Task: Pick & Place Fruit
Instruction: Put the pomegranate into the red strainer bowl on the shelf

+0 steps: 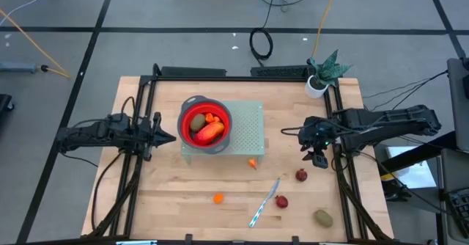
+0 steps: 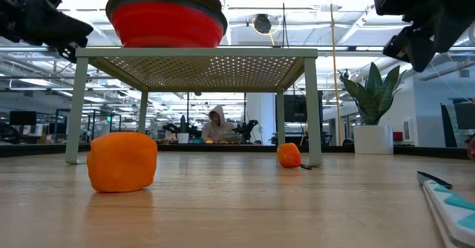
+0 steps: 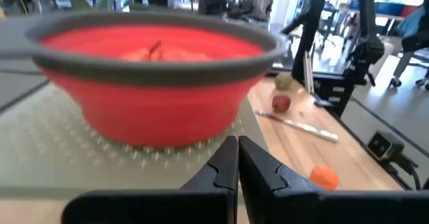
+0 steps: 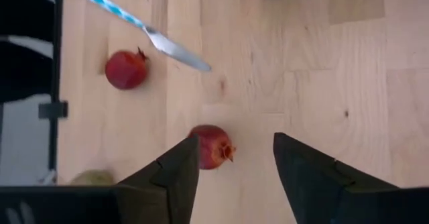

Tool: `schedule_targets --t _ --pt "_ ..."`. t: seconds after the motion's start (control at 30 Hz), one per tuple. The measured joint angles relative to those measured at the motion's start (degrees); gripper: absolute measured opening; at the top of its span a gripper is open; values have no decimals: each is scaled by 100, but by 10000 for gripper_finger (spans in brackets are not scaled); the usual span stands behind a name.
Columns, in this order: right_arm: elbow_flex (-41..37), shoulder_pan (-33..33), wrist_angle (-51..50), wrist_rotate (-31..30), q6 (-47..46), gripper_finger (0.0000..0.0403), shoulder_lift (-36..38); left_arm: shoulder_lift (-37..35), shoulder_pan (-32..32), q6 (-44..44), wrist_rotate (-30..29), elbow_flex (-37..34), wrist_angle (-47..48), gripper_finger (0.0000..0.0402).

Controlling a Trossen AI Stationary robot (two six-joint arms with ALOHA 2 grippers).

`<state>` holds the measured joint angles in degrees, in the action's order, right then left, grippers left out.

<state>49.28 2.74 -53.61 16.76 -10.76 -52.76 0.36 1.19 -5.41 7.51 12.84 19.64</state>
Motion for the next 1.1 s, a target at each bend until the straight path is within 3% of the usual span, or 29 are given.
schedule_targets --t 0.23,0.47,0.8,1.1 --pt "0 20 -47 306 795 192 -459 0 0 -380 -5 0 251 2" --pt "0 618 -67 437 1717 192 -989 0 0 -589 -7 0 354 12" --pt "0 1501 -32 118 3085 192 -1750 0 0 -934 -53 0 386 11" --pt "0 1685 231 -358 3826 194 -2098 0 0 -1293 -61 0 428 2"
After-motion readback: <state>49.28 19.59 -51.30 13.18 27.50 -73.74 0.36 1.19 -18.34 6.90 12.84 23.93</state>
